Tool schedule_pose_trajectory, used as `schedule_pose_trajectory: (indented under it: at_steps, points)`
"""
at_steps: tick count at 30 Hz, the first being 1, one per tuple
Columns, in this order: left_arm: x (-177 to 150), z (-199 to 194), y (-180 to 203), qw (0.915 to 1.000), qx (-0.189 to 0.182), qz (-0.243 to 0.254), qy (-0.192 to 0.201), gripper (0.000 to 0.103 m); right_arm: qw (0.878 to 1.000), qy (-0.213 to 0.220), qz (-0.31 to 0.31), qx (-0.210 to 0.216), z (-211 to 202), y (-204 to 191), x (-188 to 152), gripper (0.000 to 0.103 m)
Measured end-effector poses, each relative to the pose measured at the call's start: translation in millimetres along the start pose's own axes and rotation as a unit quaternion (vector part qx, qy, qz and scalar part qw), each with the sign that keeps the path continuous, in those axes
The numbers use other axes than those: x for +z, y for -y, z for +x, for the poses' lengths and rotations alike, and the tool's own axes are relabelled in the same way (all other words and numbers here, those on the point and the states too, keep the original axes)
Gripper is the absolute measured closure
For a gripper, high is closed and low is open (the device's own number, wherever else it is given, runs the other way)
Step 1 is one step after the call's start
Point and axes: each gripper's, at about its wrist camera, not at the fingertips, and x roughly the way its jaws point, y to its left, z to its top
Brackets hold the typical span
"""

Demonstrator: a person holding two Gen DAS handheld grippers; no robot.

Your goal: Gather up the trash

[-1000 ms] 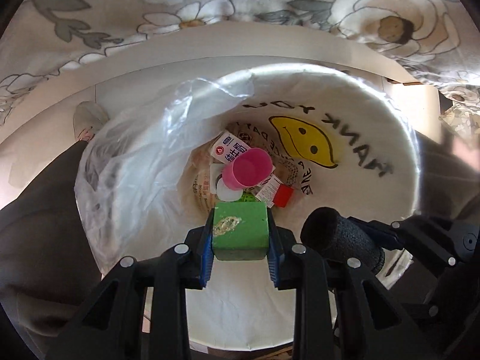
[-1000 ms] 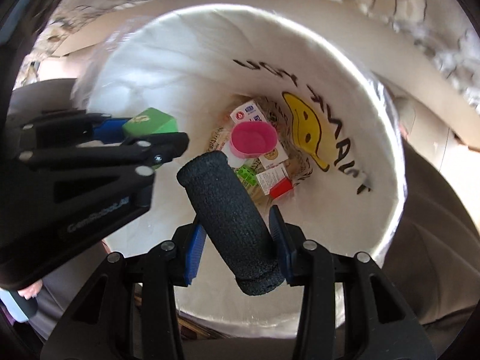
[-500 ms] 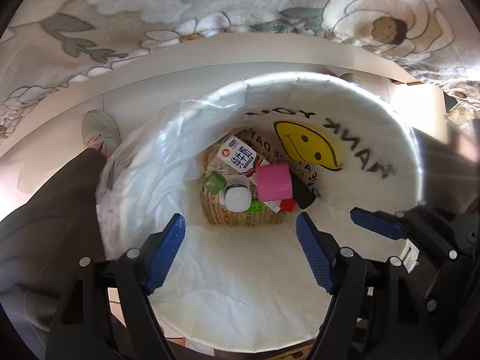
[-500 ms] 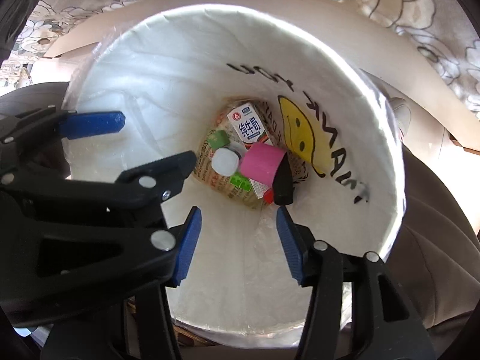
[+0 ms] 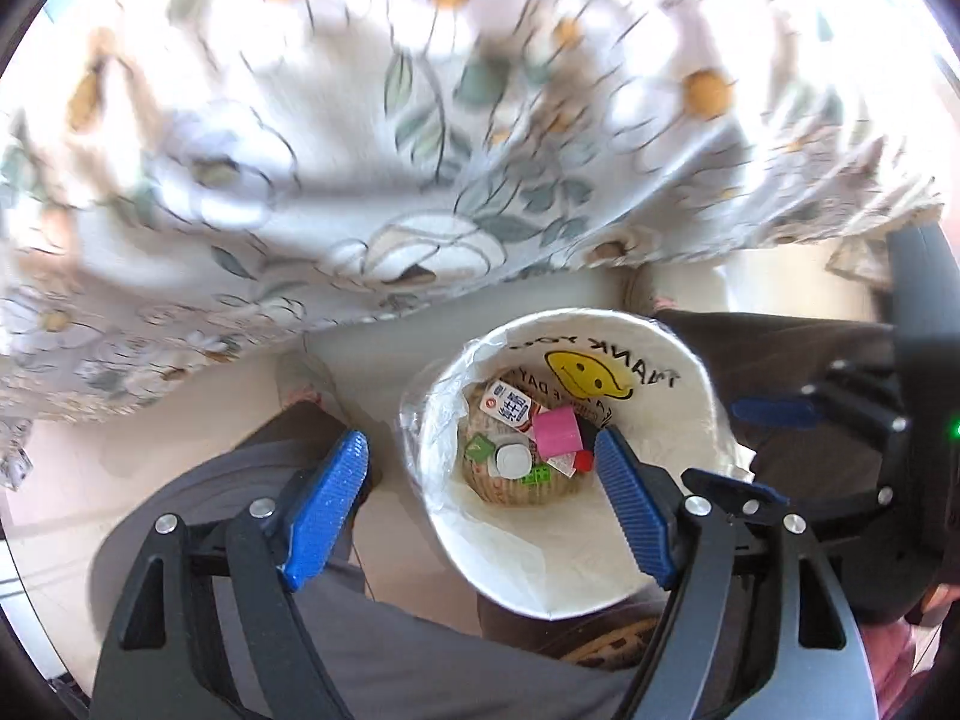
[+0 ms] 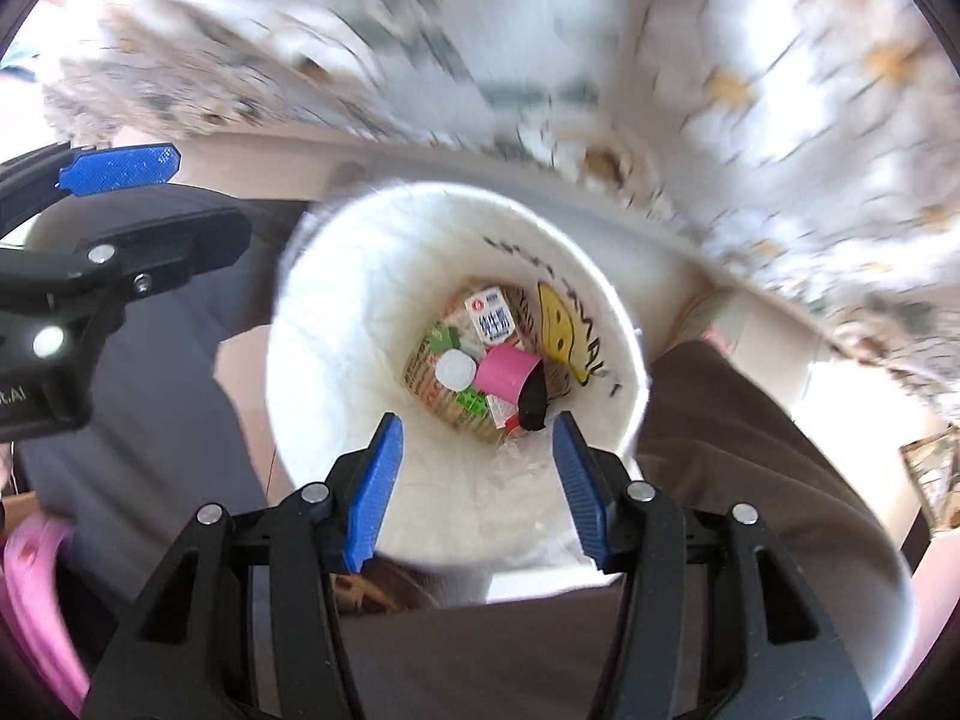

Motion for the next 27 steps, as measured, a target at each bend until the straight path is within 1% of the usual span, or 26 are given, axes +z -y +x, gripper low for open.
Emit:
schedule_pose_trajectory:
  at_steps: [2,5,8,11,13,14,15,16,17,19,21,22,23,24,27]
  points:
    - [-7.1,-27.0,6.6,0.9996,0.006,0.013,0.026,0.022,1.0,0.02,-0.009,-0.001,-27.3,-5.9,-8.5,0.05]
    - [-20.7,-69.4,13.0,0.997,0.011,0.027,0.071,0.021,0.997,0.063,-0.029,-0.02,-66.6,-19.5,-25.7,0.05]
    - [-40.4,-110.2,21.4,0.9917,0.019,0.033,0.122,0.017,0.99,0.123,-0.047,-0.049,-104.4,-38.3,-48.3,0.044]
    - [-59.1,-148.3,32.4,0.9837,0.034,0.039,0.172,0.015,0.975,0.191,-0.068,-0.089,-148.2,-61.5,-72.5,0.038]
    - [-72.1,-169.7,37.8,0.9775,0.036,0.042,0.203,0.013,0.962,0.238,-0.071,-0.116,-171.0,-73.9,-88.7,0.03]
    - [-78.8,-178.8,39.4,0.9743,0.039,0.043,0.217,0.013,0.956,0.259,-0.068,-0.122,-180.5,-78.1,-97.0,0.028]
    - [-84.7,-186.8,40.4,0.9715,0.046,0.042,0.229,0.012,0.952,0.275,-0.062,-0.119,-196.5,-81.7,-104.7,0.023]
    - [-90.2,-194.0,41.3,0.9689,0.053,0.041,0.238,0.011,0.95,0.287,-0.055,-0.11,-203.4,-83.0,-112.0,0.021]
    - [-95.3,-199.8,42.0,0.9665,0.059,0.04,0.246,0.01,0.948,0.298,-0.047,-0.102,-211.1,-84.2,-118.7,0.021]
    - [-102.0,-207.7,45.0,0.9618,0.078,0.037,0.26,0.008,0.943,0.314,-0.019,-0.113,-224.8,-87.5,-127.6,0.02]
    - [-104.9,-212.1,48.5,0.958,0.095,0.036,0.268,0.008,0.934,0.327,-0.006,-0.141,-228.2,-94.3,-134.0,0.019]
    - [-105.8,-212.7,48.6,0.9576,0.095,0.035,0.27,0.008,0.93,0.328,-0.003,-0.163,-229.0,-97.3,-135.8,0.019]
    - [-107.1,-213.1,48.7,0.9585,0.089,0.036,0.268,0.008,0.928,0.327,0.0,-0.18,-229.7,-99.7,-137.9,0.019]
    - [-106.5,-211.9,49.3,0.9603,0.082,0.037,0.264,0.008,0.926,0.328,-0.002,-0.188,-230.1,-101.0,-138.7,0.019]
    - [-105.4,-206.0,52.7,0.9658,0.067,0.043,0.247,0.008,0.923,0.338,-0.003,-0.181,-230.9,-99.4,-140.5,0.019]
